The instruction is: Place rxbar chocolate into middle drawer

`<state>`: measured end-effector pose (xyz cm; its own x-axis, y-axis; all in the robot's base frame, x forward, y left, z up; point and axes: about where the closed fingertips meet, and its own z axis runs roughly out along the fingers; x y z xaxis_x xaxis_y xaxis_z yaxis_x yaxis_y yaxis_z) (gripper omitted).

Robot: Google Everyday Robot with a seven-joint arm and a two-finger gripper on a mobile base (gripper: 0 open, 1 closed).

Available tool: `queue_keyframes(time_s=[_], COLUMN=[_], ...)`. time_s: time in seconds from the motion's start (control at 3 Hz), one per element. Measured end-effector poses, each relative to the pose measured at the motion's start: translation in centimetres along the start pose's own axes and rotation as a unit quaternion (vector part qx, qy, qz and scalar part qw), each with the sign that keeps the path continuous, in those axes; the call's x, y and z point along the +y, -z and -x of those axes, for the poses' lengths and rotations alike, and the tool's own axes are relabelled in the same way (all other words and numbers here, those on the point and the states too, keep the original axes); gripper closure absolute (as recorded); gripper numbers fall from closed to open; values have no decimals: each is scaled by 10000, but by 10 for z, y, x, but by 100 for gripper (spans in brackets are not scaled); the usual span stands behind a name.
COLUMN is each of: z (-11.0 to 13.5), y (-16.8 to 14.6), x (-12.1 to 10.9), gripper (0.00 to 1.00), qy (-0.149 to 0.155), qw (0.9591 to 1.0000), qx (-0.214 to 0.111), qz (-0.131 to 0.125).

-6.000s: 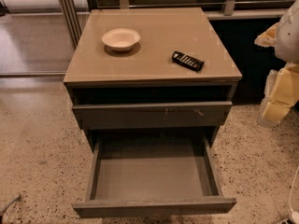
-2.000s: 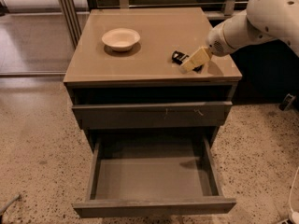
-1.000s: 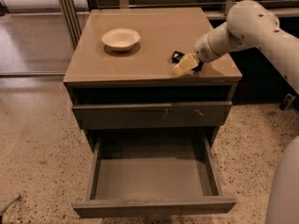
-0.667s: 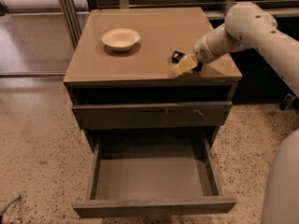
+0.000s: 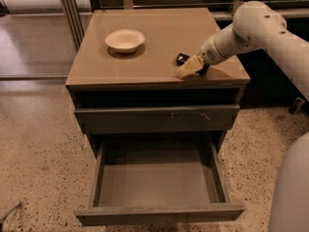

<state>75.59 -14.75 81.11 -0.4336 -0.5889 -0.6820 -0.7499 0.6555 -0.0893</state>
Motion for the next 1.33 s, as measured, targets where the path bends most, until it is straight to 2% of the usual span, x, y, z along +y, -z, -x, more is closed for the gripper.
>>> queue_keyframes(time_s=[0.33, 0.67, 1.0, 1.33], z=[3, 4, 4, 3], y=[4, 15, 15, 18], x=[0, 8, 8, 14], gripper=[88, 100, 100, 100], qy=[0, -48, -48, 108], qw=[10000, 9999, 9999, 9996], qx=[0, -20, -20, -116], qz=[1, 104, 104, 242])
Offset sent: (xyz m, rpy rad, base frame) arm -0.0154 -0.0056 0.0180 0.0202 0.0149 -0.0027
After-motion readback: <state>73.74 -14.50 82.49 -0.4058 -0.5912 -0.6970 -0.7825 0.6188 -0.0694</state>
